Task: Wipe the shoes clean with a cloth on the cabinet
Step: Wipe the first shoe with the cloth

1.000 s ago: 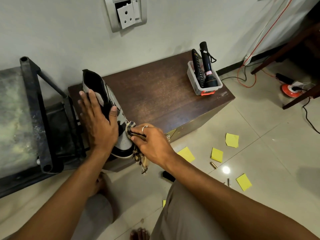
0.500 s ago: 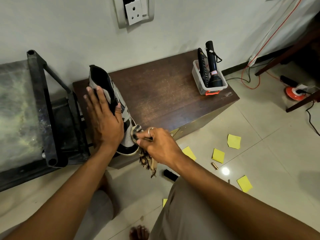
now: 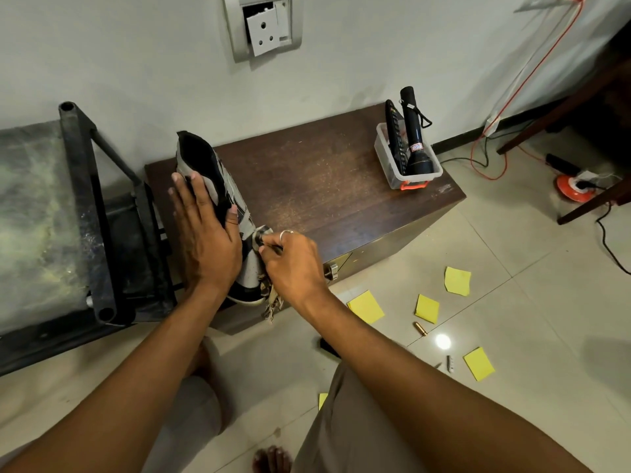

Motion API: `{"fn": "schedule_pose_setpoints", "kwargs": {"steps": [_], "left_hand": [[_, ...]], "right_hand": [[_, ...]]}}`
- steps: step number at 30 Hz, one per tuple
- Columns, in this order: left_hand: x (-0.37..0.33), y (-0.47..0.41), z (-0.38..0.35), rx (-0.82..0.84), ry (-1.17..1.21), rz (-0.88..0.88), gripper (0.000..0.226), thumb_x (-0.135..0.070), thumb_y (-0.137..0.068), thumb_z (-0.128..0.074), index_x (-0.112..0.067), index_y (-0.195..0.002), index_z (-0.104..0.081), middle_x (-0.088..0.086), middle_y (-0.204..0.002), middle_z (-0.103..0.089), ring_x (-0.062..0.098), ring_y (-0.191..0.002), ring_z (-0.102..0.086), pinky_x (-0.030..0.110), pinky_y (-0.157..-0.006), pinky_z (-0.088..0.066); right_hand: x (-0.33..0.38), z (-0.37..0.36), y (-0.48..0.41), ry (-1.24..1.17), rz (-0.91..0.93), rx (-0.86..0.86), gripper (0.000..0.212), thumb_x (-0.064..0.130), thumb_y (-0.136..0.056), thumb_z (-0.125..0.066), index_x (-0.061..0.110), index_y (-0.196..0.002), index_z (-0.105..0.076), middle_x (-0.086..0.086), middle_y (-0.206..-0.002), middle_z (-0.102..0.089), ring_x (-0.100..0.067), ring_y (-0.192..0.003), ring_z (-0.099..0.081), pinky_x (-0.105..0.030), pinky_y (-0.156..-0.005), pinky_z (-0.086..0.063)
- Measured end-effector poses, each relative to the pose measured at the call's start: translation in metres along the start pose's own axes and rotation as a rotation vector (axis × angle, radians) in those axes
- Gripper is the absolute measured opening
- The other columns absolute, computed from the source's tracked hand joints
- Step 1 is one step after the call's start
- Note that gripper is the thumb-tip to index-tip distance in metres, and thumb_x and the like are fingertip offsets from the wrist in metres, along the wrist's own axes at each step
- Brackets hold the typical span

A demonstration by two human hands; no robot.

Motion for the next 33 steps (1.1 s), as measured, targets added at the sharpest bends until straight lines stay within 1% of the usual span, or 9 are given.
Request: {"fn": "schedule_pose_setpoints", "kwargs": {"steps": [3,6,11,17,19,25,27,30,33], "left_hand": [[-0.001,0.000,0.000,0.002,-0.009,-0.009,0.075,-0.053,-0.106,-0.026,-0.009,-0.162,-0.003,0.020,-0.169,0.001,0.038,-0.156,0.002,0.036,-0.126,0.004],[-0.002,0.000,-0.001,0.003,-0.026,-0.009,0.075,-0.054,-0.106,-0.025,-0.009,-0.162,-0.003,0.021,-0.169,0.000,0.039,-0.156,0.000,0.041,-0.126,-0.001],[-0.001,-0.001,0.001,0.020,0.065,0.013,0.077,-0.054,-0.105,-0.034,-0.013,-0.163,-0.005,0.016,-0.170,0.002,0.034,-0.157,0.002,0.040,-0.126,-0.002],[0.002,0.000,0.007,0.051,0.269,0.057,0.081,-0.049,-0.103,-0.050,-0.019,-0.163,-0.006,0.007,-0.171,0.006,0.024,-0.158,0.007,0.031,-0.124,0.003],[0.003,-0.001,0.008,0.057,0.305,0.074,0.080,-0.045,-0.103,-0.053,-0.021,-0.163,-0.007,0.004,-0.171,0.006,0.021,-0.158,0.008,0.027,-0.124,0.004],[0.002,-0.001,0.010,0.061,0.405,0.097,0.080,-0.030,-0.101,-0.061,-0.022,-0.163,-0.010,0.002,-0.172,0.004,0.017,-0.157,0.008,0.014,-0.120,0.006],[0.003,-0.002,0.011,0.063,0.430,0.107,0.082,-0.028,-0.100,-0.063,-0.023,-0.163,-0.012,0.001,-0.172,0.004,0.016,-0.157,0.008,0.015,-0.120,0.005],[0.002,-0.003,0.011,0.055,0.448,0.102,0.082,-0.024,-0.099,-0.065,-0.020,-0.163,-0.013,0.004,-0.171,0.003,0.019,-0.158,0.007,0.012,-0.119,0.005],[0.001,-0.002,0.012,0.055,0.445,0.092,0.081,-0.023,-0.099,-0.064,-0.020,-0.163,-0.013,0.005,-0.171,0.002,0.020,-0.158,0.006,0.010,-0.118,0.006]], "right_hand": [[-0.005,0.007,0.019,0.026,-0.002,0.064,0.026,0.020,-0.100,-0.065,0.016,-0.124,-0.073,0.005,-0.120,-0.071,-0.003,-0.103,-0.064,-0.007,-0.083,-0.049],[-0.013,0.011,0.044,0.024,-0.016,0.124,0.026,0.023,-0.099,-0.067,0.018,-0.124,-0.073,0.008,-0.120,-0.068,-0.001,-0.100,-0.061,-0.001,-0.076,-0.040],[-0.009,0.027,0.036,-0.004,0.010,0.165,0.021,0.023,-0.096,-0.070,0.022,-0.115,-0.078,0.012,-0.113,-0.074,0.001,-0.096,-0.067,-0.007,-0.077,-0.048],[0.008,0.007,0.012,0.208,0.273,0.079,0.032,0.015,-0.101,-0.060,0.018,-0.132,-0.069,0.005,-0.133,-0.062,-0.017,-0.118,-0.052,-0.031,-0.104,-0.048],[0.006,0.008,0.014,0.304,0.314,0.101,0.033,0.012,-0.101,-0.057,0.019,-0.131,-0.069,0.003,-0.135,-0.062,-0.020,-0.116,-0.050,-0.033,-0.101,-0.048],[0.000,0.030,0.023,0.449,0.337,0.344,0.025,0.007,-0.096,-0.057,0.020,-0.107,-0.076,0.003,-0.105,-0.067,-0.025,-0.099,-0.064,-0.036,-0.084,-0.055],[0.003,0.036,0.015,0.401,0.302,0.351,0.024,0.010,-0.099,-0.058,0.019,-0.112,-0.077,0.002,-0.112,-0.070,-0.019,-0.101,-0.066,-0.035,-0.090,-0.057],[0.017,0.029,0.001,0.339,0.382,0.145,0.027,0.011,-0.100,-0.059,0.021,-0.120,-0.074,0.005,-0.126,-0.067,-0.016,-0.109,-0.058,-0.026,-0.096,-0.049],[0.024,0.008,-0.002,0.405,0.382,0.154,0.033,0.008,-0.101,-0.053,0.017,-0.128,-0.070,0.009,-0.149,-0.054,-0.020,-0.112,-0.050,-0.040,-0.100,-0.050]]}}
Point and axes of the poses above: each hand's wrist, its own y-axis away from the middle knuckle, its own z-axis out of the back of the hand, x = y × z, the point moved 2 cm from there along -y, towards the middle knuckle
